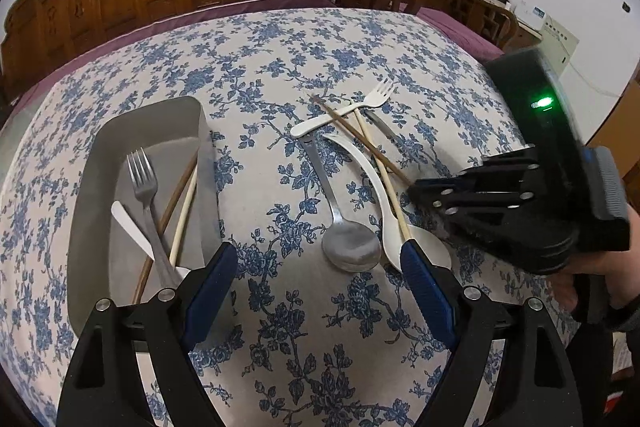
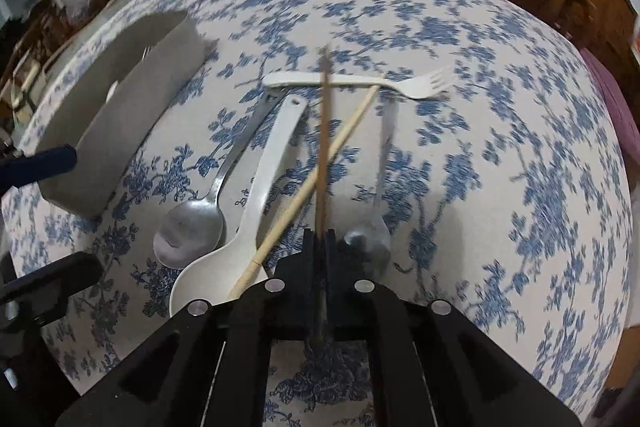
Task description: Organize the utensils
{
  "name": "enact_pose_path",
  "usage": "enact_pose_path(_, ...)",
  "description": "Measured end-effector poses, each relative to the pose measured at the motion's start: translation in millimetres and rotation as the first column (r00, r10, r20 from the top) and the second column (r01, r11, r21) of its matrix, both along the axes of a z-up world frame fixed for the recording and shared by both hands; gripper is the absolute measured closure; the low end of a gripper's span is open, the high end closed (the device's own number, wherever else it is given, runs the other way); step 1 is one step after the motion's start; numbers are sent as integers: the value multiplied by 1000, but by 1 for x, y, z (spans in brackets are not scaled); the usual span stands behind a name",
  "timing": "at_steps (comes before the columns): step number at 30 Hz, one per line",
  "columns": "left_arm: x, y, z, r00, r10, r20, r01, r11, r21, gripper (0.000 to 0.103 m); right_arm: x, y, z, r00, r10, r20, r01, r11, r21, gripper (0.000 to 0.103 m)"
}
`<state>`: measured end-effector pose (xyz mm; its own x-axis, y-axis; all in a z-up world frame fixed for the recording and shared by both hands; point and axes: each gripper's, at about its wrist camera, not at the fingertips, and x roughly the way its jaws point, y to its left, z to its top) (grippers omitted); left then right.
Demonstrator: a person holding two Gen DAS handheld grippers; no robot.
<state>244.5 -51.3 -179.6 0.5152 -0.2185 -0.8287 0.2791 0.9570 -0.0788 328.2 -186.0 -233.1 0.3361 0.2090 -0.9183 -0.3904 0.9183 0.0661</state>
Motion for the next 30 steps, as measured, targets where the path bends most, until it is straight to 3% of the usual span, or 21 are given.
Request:
enact_pose_path(6, 15, -7, -11, 1000, 9, -29, -9, 1000, 1, 24, -13, -24, 20, 997, -70, 24, 67, 993, 101, 97)
enact_pose_path(11, 34, -12, -28, 996, 27, -84, -27, 1000, 8, 40, -24, -32, 23, 997, -74, 26, 71, 990, 119, 97)
enact_pose_path(14, 42, -17, -36, 993, 43, -107, -39, 998, 40, 42, -30, -38, 24, 996, -82, 23, 78, 988, 136, 97)
enact_pose_path(24, 39, -25, -43, 991, 55, -120, -40, 992, 123, 42, -42, -41, 32, 996, -76, 39, 67, 981, 180, 97)
enact_pose_path(28, 31, -28, -43, 990, 32, -135, -16, 993, 119, 53, -45, -41, 37, 996, -75, 52, 63, 977, 204, 97)
enact_pose_path(30, 29, -28, -46, 988, 38, -146, -20, 993, 116, 53, -45, -42, 38, 996, -76, 55, 62, 975, 215, 97)
